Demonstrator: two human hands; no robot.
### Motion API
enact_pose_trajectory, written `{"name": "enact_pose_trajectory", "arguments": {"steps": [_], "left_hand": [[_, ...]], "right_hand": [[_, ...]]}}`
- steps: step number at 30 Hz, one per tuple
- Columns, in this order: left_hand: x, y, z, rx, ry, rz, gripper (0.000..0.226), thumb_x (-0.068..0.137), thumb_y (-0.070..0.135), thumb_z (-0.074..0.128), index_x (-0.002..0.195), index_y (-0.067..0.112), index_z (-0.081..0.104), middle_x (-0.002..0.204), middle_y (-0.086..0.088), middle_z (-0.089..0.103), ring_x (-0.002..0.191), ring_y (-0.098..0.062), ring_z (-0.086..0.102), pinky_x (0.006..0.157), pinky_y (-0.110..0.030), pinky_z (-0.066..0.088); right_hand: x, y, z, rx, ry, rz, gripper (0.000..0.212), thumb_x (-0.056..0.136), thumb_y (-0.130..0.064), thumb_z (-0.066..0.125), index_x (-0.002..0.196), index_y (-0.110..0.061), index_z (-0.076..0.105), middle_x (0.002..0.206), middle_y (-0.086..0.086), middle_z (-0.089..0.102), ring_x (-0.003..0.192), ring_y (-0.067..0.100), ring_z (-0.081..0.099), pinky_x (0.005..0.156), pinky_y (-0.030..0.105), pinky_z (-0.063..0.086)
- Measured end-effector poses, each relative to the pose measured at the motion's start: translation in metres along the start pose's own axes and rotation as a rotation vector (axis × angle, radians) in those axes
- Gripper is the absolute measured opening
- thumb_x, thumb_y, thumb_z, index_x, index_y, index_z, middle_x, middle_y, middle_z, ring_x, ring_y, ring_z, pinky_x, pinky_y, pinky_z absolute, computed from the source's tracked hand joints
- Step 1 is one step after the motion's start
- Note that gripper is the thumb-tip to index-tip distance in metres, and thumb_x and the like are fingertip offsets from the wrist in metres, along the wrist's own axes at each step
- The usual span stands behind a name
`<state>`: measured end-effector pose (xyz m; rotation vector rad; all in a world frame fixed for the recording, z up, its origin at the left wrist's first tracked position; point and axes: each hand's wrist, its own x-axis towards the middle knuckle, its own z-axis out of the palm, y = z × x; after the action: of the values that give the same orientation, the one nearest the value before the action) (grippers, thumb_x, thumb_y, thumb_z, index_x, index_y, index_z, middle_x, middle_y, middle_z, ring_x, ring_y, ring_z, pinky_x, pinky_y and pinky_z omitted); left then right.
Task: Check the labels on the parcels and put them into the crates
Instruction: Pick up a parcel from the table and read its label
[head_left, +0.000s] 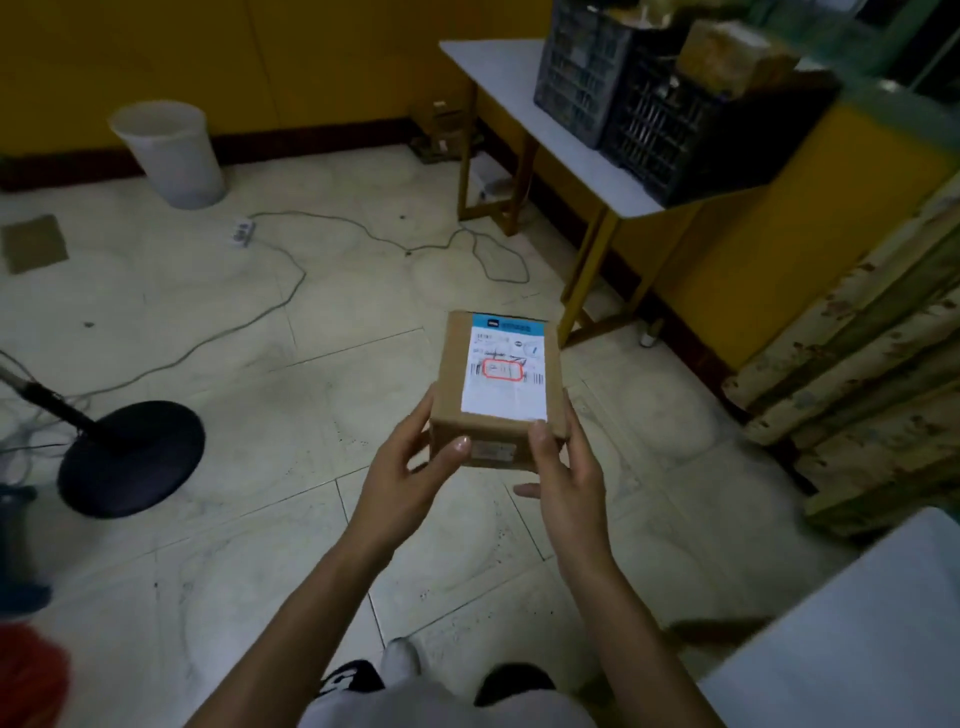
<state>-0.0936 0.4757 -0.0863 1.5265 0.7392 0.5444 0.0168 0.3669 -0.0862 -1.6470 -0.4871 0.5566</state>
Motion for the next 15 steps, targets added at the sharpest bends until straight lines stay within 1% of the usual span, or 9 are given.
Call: {"name": "enact_pose_trajectory", "arguments": {"steps": [1, 2, 5, 8, 10, 11, 12, 14, 15], "left_hand": [[0.015, 0.0, -0.006, 0.03, 0.026, 0.019, 0.061, 0.088, 0.037, 0.061, 0.144, 0.035, 0.037, 0.137, 0.014, 0.051, 0.119, -0.004, 0.049, 0.078, -0.006, 0.048], [0.03, -0.001, -0.012, 0.048, 0.053, 0.037, 0.058, 0.089, 0.032, 0.06, 0.143, 0.032, 0.04, 0.134, 0.013, 0.054, 0.117, -0.006, 0.052, 0.074, -0.002, 0.047], [0.078, -0.003, -0.023, 0.104, 0.089, 0.047, 0.051, 0.089, 0.029, 0.061, 0.138, 0.029, 0.046, 0.131, 0.009, 0.058, 0.114, -0.013, 0.057, 0.073, -0.007, 0.05], [0.126, -0.004, -0.032, 0.074, 0.052, 0.018, 0.053, 0.087, 0.034, 0.062, 0.138, 0.029, 0.047, 0.132, 0.008, 0.058, 0.117, -0.014, 0.057, 0.085, -0.021, 0.053], [0.163, -0.004, -0.038, 0.042, -0.017, -0.007, 0.059, 0.085, 0.045, 0.063, 0.139, 0.031, 0.045, 0.136, 0.011, 0.054, 0.122, -0.012, 0.053, 0.095, -0.03, 0.05], [0.184, -0.003, -0.041, 0.022, -0.036, -0.019, 0.06, 0.083, 0.051, 0.063, 0.138, 0.032, 0.045, 0.135, 0.013, 0.054, 0.123, -0.011, 0.052, 0.094, -0.028, 0.049], [0.208, -0.001, -0.044, -0.005, -0.04, -0.03, 0.059, 0.083, 0.055, 0.061, 0.136, 0.033, 0.046, 0.132, 0.015, 0.055, 0.121, -0.009, 0.053, 0.089, -0.022, 0.051], [0.257, 0.005, -0.048, -0.041, -0.025, -0.046, 0.056, 0.081, 0.056, 0.054, 0.133, 0.034, 0.049, 0.127, 0.017, 0.058, 0.117, -0.007, 0.055, 0.076, -0.013, 0.052], [0.283, 0.01, -0.049, -0.058, -0.022, -0.056, 0.055, 0.08, 0.054, 0.052, 0.131, 0.035, 0.05, 0.126, 0.017, 0.059, 0.115, -0.006, 0.056, 0.076, -0.014, 0.052]], "right_hand": [[0.012, -0.002, 0.009, -0.018, 0.005, 0.006, 0.062, 0.079, -0.058, 0.047, 0.138, -0.041, 0.039, 0.13, -0.009, 0.054, 0.098, 0.002, 0.06, 0.062, 0.018, 0.057], [0.023, -0.004, 0.016, -0.036, 0.008, 0.009, 0.063, 0.078, -0.058, 0.048, 0.137, -0.039, 0.042, 0.129, -0.008, 0.057, 0.099, 0.006, 0.062, 0.06, 0.018, 0.057], [0.065, -0.003, 0.033, -0.08, 0.027, 0.004, 0.051, 0.085, -0.044, 0.059, 0.134, -0.035, 0.048, 0.123, -0.004, 0.065, 0.1, 0.016, 0.068, 0.061, 0.013, 0.053], [0.113, 0.001, 0.046, -0.086, 0.062, 0.021, 0.052, 0.088, -0.033, 0.063, 0.138, -0.027, 0.049, 0.119, -0.004, 0.067, 0.098, 0.014, 0.068, 0.063, 0.016, 0.056], [0.149, 0.003, 0.056, -0.106, 0.091, 0.016, 0.054, 0.087, -0.033, 0.063, 0.138, -0.025, 0.049, 0.117, -0.008, 0.066, 0.101, 0.015, 0.067, 0.071, 0.028, 0.06], [0.171, 0.003, 0.061, -0.111, 0.098, 0.01, 0.055, 0.086, -0.034, 0.063, 0.138, -0.025, 0.049, 0.118, -0.009, 0.065, 0.104, 0.016, 0.066, 0.077, 0.034, 0.06], [0.194, 0.003, 0.067, -0.108, 0.099, 0.0, 0.058, 0.084, -0.038, 0.063, 0.138, -0.025, 0.049, 0.119, -0.008, 0.065, 0.107, 0.016, 0.065, 0.083, 0.038, 0.059], [0.243, 0.0, 0.076, -0.107, 0.091, -0.034, 0.065, 0.078, -0.046, 0.06, 0.138, -0.025, 0.049, 0.123, -0.009, 0.064, 0.111, 0.014, 0.064, 0.089, 0.031, 0.056], [0.269, -0.002, 0.08, -0.12, 0.084, -0.053, 0.066, 0.077, -0.047, 0.058, 0.139, -0.024, 0.049, 0.122, -0.012, 0.063, 0.112, 0.012, 0.063, 0.089, 0.023, 0.054]]}}
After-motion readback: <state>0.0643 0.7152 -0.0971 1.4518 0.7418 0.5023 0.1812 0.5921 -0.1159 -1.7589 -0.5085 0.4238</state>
